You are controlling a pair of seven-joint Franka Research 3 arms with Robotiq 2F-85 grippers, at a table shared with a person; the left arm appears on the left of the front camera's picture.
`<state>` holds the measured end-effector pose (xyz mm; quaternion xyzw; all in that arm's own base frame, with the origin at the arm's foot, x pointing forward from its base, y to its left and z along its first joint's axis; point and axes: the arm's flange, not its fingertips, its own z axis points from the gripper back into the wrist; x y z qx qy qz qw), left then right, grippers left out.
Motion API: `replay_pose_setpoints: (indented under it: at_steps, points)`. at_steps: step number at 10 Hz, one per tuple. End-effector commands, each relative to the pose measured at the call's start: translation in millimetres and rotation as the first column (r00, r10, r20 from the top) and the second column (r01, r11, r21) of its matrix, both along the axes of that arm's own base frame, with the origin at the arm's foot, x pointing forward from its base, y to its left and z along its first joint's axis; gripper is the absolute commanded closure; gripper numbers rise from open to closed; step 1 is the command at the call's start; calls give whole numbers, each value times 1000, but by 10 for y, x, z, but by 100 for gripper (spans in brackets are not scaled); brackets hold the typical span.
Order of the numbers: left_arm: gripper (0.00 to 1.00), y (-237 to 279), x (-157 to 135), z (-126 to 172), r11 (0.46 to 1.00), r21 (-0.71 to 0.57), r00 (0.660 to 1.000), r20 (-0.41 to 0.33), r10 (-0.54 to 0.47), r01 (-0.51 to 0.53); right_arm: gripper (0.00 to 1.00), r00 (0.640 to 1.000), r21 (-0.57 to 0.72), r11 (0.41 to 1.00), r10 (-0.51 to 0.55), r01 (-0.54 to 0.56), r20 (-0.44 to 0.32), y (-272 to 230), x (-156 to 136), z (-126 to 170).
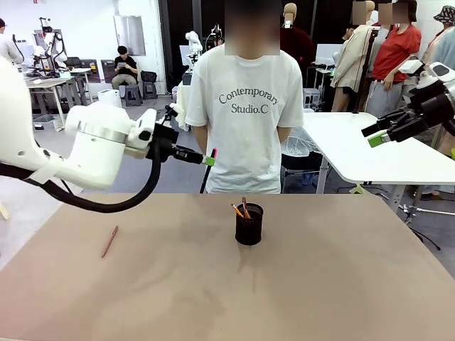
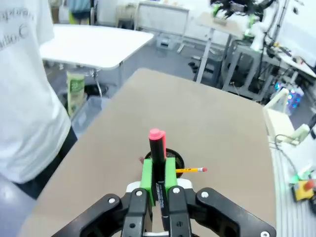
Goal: Place the pens into the pen holder.
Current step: Pick up a writing instrument from the table and place it into the Pen holder.
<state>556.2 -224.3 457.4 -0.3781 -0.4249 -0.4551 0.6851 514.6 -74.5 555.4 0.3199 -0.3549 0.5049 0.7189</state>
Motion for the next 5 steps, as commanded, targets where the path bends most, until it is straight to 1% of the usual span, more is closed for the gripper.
replay_pose_setpoints:
  at_steps: [1, 2, 4, 5]
  points:
    - [100, 174, -234, -206, 994, -65, 995, 46, -85, 88, 0, 1000, -10, 1000, 1, -1, 1, 6, -3, 41]
    - [100, 0, 0, 0, 1000, 0, 1000, 0, 0, 0, 0, 1000, -10, 1000, 1, -1, 1, 6, -3, 41]
    - [100, 0, 0, 0, 1000, 0, 1000, 0, 0, 0, 0, 1000, -10, 1000, 1, -1, 1, 6, -3, 41]
    - [100, 76, -74, -77, 999, -17, 999, 38, -30, 30, 0, 1000, -10, 1000, 1, -1, 1, 6, -3, 41]
